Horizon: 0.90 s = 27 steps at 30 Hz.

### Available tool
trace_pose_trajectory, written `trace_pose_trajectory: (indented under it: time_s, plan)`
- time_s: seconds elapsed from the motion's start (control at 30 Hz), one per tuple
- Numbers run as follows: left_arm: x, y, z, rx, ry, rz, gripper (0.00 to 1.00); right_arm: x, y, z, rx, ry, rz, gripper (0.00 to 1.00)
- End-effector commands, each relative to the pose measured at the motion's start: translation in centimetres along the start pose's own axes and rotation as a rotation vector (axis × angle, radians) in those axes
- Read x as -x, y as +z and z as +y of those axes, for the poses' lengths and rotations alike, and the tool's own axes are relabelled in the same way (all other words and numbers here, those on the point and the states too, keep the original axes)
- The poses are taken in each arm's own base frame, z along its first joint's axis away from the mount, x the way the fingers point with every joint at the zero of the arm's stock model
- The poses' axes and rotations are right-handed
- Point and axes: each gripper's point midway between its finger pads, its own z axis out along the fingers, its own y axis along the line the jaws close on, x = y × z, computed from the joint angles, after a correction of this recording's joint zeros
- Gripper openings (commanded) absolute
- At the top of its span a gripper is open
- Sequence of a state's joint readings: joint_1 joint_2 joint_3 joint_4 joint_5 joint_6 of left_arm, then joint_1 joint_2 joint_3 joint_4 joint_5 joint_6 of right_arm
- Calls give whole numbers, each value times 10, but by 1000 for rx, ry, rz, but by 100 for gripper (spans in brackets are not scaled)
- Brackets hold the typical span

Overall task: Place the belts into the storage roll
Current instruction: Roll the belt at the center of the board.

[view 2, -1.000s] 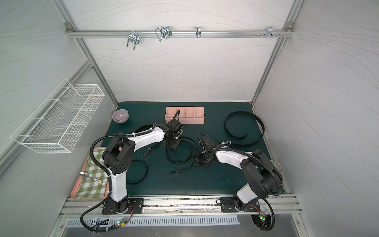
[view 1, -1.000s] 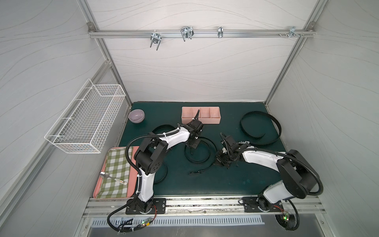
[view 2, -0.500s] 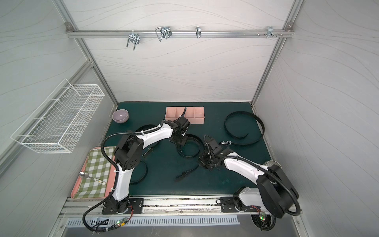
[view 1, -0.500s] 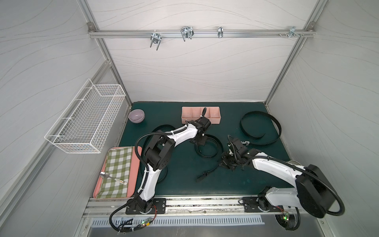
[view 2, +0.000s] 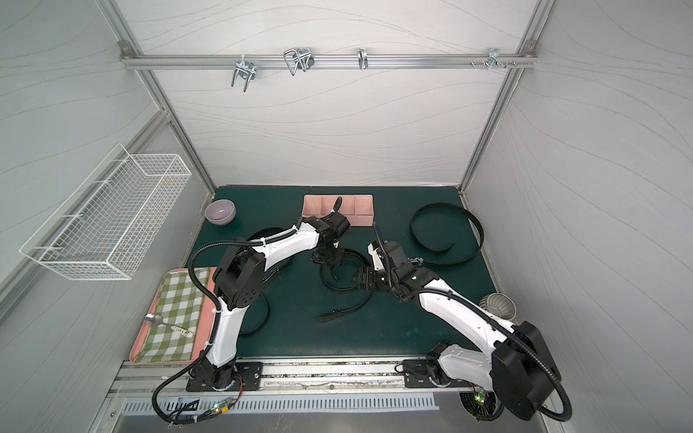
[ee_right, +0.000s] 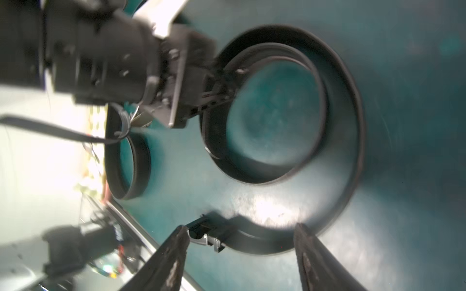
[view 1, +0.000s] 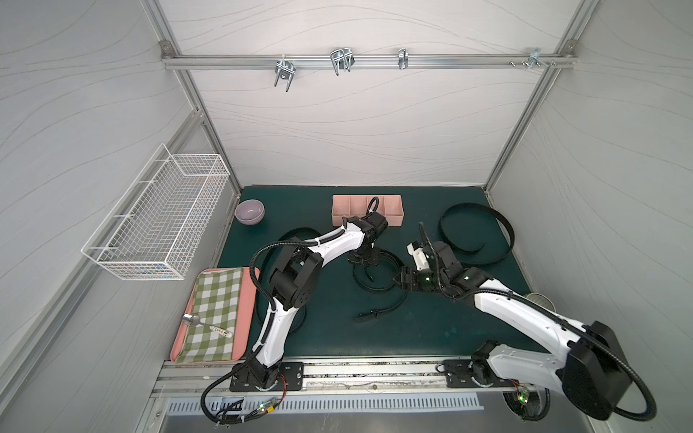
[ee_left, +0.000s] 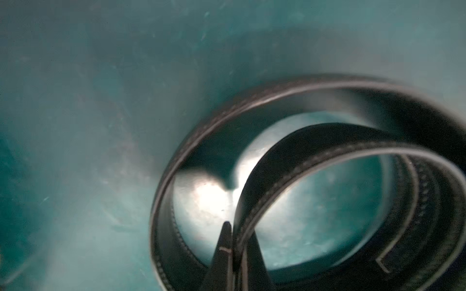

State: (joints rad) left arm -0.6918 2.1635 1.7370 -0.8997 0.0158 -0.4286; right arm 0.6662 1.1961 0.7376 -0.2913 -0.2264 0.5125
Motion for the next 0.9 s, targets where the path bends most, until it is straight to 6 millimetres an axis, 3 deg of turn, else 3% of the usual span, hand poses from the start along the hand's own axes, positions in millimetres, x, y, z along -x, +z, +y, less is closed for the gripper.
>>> trace_pose_trajectory:
  time_s: [0.0, 0.2, 0.47, 0.87]
  plan:
    - [1, -1, -7, -19, -53, 44, 0, 3, 15, 11, 58, -223, 48, 64]
    - [-2, 4, -15, -54, -78, 78, 0, 7, 35, 21, 25, -339, 20, 62]
    - [-4, 0, -23, -104, -92, 85, 0, 10, 59, 12, -23, -319, 33, 46]
    - [-12, 1, -32, -150, -100, 104, 0, 16, 74, 7, -47, -314, 29, 35]
